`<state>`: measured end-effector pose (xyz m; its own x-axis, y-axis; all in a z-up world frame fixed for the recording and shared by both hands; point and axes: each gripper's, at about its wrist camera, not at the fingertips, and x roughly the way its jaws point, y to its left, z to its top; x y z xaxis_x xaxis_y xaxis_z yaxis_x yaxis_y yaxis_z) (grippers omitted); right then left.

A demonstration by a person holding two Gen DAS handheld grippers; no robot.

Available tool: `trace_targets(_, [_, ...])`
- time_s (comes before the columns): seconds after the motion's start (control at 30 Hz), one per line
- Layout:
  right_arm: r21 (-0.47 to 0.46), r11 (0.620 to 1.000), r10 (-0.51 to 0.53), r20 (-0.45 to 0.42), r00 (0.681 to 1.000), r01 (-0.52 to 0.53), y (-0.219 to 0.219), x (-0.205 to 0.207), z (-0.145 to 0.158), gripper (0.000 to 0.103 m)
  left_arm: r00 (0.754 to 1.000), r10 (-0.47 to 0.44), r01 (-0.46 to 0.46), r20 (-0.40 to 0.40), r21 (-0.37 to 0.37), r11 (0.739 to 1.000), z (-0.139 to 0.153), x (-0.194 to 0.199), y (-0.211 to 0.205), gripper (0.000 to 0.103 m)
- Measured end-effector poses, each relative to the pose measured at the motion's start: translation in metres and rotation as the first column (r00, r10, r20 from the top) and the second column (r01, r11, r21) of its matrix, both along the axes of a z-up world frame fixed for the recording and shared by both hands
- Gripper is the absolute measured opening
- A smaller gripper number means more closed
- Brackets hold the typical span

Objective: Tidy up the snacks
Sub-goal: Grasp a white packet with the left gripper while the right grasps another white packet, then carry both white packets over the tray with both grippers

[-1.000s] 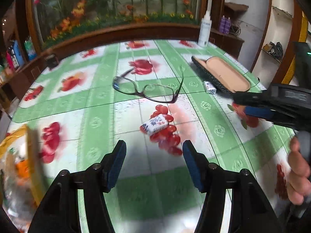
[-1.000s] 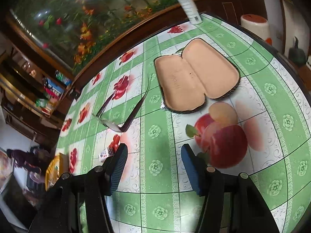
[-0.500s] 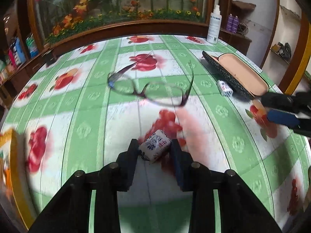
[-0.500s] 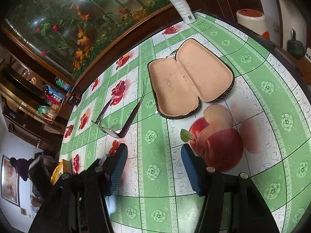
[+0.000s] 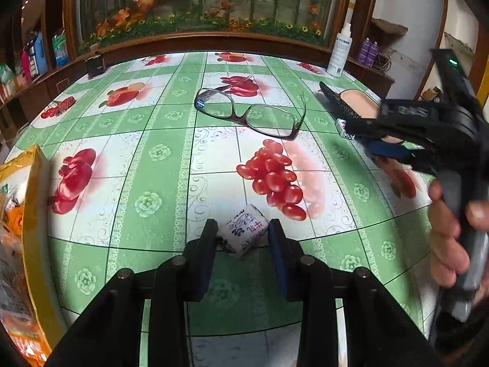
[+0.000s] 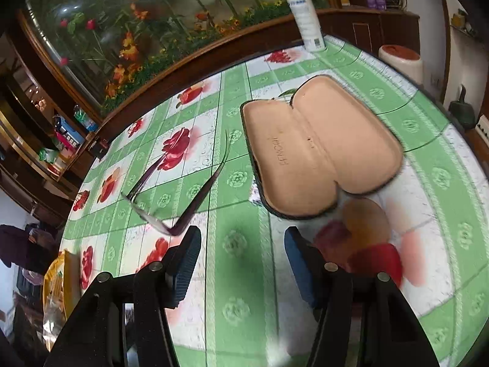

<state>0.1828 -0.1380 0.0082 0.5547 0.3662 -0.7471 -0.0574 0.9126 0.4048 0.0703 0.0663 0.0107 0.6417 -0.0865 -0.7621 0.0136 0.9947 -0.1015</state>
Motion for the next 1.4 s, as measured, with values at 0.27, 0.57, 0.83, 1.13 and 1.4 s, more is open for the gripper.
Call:
trace_targets(0.27, [-0.123, 0.992, -0.040, 0.012, 0.999, 0.041, 0.018, 0.039, -0.008, 0.048, 1.000, -0.004, 0.004, -0.002, 0.012, 1.000, -0.001, 0.003, 0.002, 0.033])
trace_targets(0.57, [-0.230, 0.973, -0.013, 0.010, 1.000, 0.015, 0.027, 0.030, -0.008, 0.021, 1.000, -0.011, 0.011, -0.003, 0.010, 1.000, -0.001, 0.004, 0.001, 0.033])
trace_targets(0.83, [-0.163, 0.970, 0.171, -0.058, 0.984, -0.178, 0.054, -0.048, -0.006, 0.021, 1.000, -0.007, 0.007, 0.002, -0.040, 0.999, -0.001, 0.004, 0.008, 0.033])
trace_targets(1.13, [-0.069, 0.973, 0.218, -0.023, 0.976, -0.219, 0.052, -0.077, 0.002, 0.021, 0.999, 0.006, -0.002, 0.039, -0.102, 0.995, 0.005, -0.002, 0.015, 0.033])
trace_targets(1.4, [-0.029, 0.973, 0.229, -0.010, 0.973, -0.229, 0.049, -0.078, 0.011, 0.021, 0.997, 0.019, -0.013, 0.079, -0.080, 0.997, 0.015, -0.015, 0.008, 0.033])
